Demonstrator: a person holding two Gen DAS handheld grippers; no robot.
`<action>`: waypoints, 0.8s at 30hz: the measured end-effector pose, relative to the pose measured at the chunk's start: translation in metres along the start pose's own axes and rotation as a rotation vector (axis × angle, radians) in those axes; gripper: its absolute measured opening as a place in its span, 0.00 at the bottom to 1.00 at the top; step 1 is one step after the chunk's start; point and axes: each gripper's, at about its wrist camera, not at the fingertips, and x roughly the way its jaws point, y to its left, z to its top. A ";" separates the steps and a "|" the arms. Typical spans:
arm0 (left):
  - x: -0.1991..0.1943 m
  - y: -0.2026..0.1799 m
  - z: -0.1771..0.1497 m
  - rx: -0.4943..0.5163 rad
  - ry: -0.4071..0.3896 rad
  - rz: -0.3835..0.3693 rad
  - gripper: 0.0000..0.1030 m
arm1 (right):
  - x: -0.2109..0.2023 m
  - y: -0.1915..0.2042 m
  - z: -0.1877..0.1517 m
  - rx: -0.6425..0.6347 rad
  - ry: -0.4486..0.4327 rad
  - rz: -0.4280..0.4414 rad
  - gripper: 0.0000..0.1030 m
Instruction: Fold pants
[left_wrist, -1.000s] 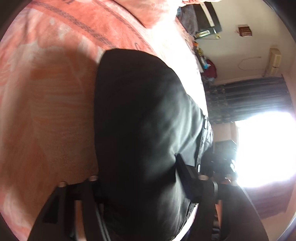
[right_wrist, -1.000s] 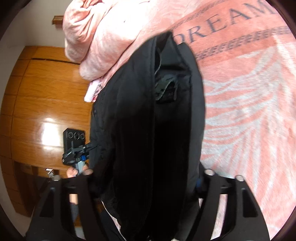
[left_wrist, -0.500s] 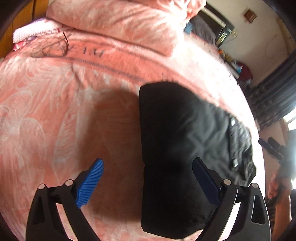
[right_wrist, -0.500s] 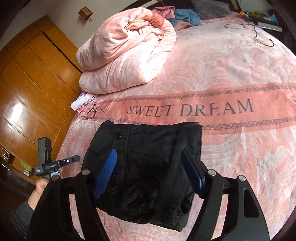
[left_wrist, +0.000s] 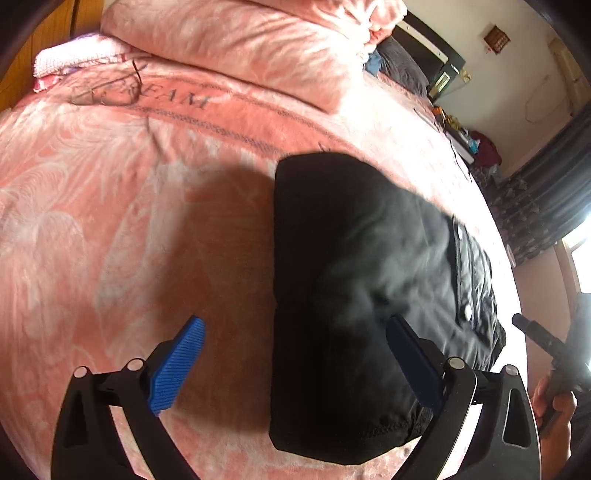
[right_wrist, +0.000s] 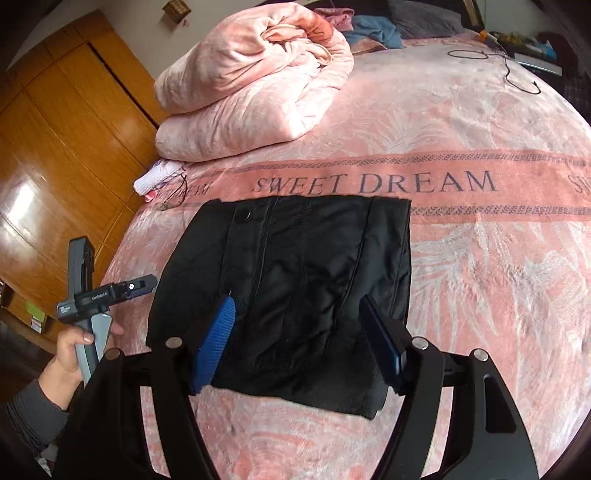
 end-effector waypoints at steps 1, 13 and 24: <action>0.006 -0.001 -0.002 0.003 0.020 0.001 0.96 | 0.010 -0.004 -0.007 0.016 0.040 -0.010 0.69; -0.091 -0.035 -0.041 0.077 -0.160 0.073 0.96 | -0.073 0.049 -0.040 -0.010 -0.124 -0.219 0.91; -0.271 -0.091 -0.145 0.211 -0.348 0.175 0.96 | -0.203 0.145 -0.133 0.015 -0.272 -0.286 0.97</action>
